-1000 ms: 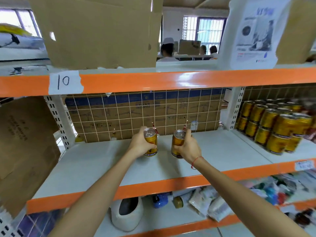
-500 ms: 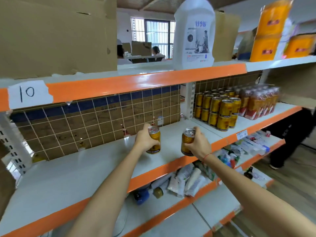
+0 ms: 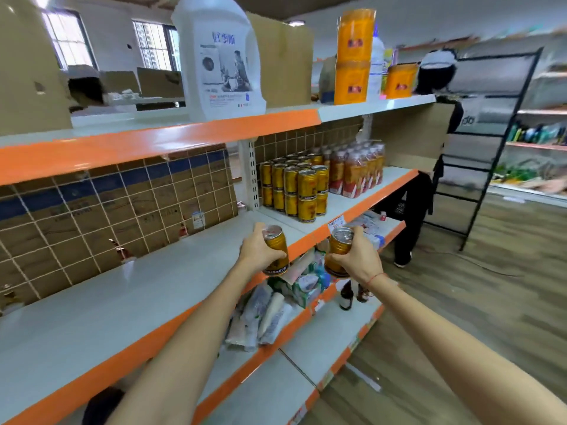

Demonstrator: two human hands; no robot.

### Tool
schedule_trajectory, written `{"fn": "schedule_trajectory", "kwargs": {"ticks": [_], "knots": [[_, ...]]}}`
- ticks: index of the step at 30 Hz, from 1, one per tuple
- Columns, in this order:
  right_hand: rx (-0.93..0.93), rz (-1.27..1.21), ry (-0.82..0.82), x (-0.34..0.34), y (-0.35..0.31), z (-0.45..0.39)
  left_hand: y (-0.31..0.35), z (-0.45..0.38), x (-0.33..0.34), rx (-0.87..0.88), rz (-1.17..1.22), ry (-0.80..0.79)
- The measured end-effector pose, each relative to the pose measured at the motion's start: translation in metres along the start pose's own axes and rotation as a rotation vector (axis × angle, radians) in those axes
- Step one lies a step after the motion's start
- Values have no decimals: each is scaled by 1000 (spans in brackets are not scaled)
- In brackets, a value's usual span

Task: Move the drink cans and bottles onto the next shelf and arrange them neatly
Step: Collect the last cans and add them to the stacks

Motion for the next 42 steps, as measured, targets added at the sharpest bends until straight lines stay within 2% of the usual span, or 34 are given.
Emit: {"fn": "schedule_trajectory", "kwargs": {"ticks": [9,17,24,35,42], "knots": [[3,78,30,-75,111,-81,112,-26,121,46,35,3],[-20,24,10,-94,166,-145,168,-61,188,47,18,17],[-3,35,-26,-67,197,-208,184,-126,227,39,-9,1],[-82,-16,-57,-16,187,-322,181,-237,251,25,15,64],[-119,-81,-185,29,197,-388,170,-281,287,-54,-16,160]]}}
Point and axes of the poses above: each hand's wrist, its own z-axis away from the middle knuckle, its own x-axis out of the palm, y = z × x, the point moved 6 cm from there along -z, towards the middle knuckle, and after that the axes turned 8 degrees about y, right-handed, at the moved point
